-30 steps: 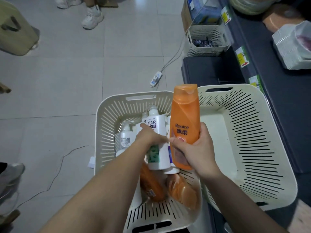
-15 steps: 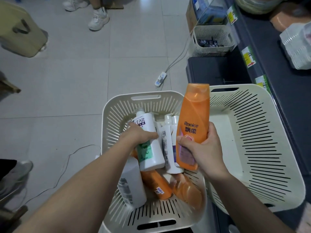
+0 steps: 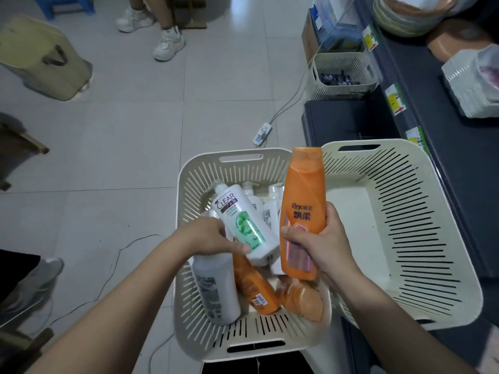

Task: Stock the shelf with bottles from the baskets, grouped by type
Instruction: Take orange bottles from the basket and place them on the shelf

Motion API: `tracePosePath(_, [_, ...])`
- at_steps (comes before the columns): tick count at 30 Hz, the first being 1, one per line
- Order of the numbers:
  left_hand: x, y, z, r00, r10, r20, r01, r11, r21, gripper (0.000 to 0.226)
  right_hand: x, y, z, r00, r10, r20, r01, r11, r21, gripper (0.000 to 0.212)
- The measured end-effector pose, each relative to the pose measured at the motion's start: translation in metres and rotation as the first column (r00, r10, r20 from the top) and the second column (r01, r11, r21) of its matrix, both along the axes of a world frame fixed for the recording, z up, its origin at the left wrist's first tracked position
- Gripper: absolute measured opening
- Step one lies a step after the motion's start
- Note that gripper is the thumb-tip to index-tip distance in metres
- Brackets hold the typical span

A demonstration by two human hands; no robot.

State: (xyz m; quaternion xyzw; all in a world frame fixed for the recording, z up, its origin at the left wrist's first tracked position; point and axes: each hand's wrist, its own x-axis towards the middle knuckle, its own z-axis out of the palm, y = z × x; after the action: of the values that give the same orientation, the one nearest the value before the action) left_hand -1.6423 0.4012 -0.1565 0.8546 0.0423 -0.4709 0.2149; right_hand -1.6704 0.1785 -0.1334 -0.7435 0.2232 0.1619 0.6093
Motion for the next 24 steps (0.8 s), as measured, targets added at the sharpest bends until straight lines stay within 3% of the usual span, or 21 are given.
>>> tracePosePath(3, [-0.009,0.003,0.004,0.971,-0.238,0.0,0.236,0.963,0.126,0.087,-0.007,0.002,0.001,1.0,0.01,-0.011,-0.01,0.999,0.035,0.068])
tracePosePath(7, [-0.014,0.015,-0.004,0.97,-0.211,0.122,0.183,0.961,0.206,0.074,-0.016,0.008,0.004,0.999,-0.027,-0.032,0.032,0.989,0.142,0.068])
tracePosePath(10, [-0.017,0.013,-0.003,0.976,-0.159,0.15,0.139,0.981,0.134,0.067,-0.022,0.013,0.01,0.995,-0.087,-0.045,0.094,0.974,0.207,0.076])
tracePosePath(13, [-0.026,0.008,0.0,0.984,-0.106,0.143,0.103,0.994,0.029,0.077,-0.03,0.015,0.018,0.996,-0.085,-0.031,0.09,0.968,0.233,0.063])
tracePosePath(17, [-0.044,0.011,-0.004,0.991,0.129,0.021,-0.123,0.974,-0.191,0.069,-0.042,0.011,0.022,0.995,-0.097,-0.021,0.099,0.962,0.255,0.063])
tracePosePath(24, [-0.091,-0.022,-0.033,0.992,0.119,0.033,-0.102,0.941,-0.322,0.07,-0.065,-0.009,0.023,0.994,-0.108,0.035,0.095,0.958,0.269,0.056])
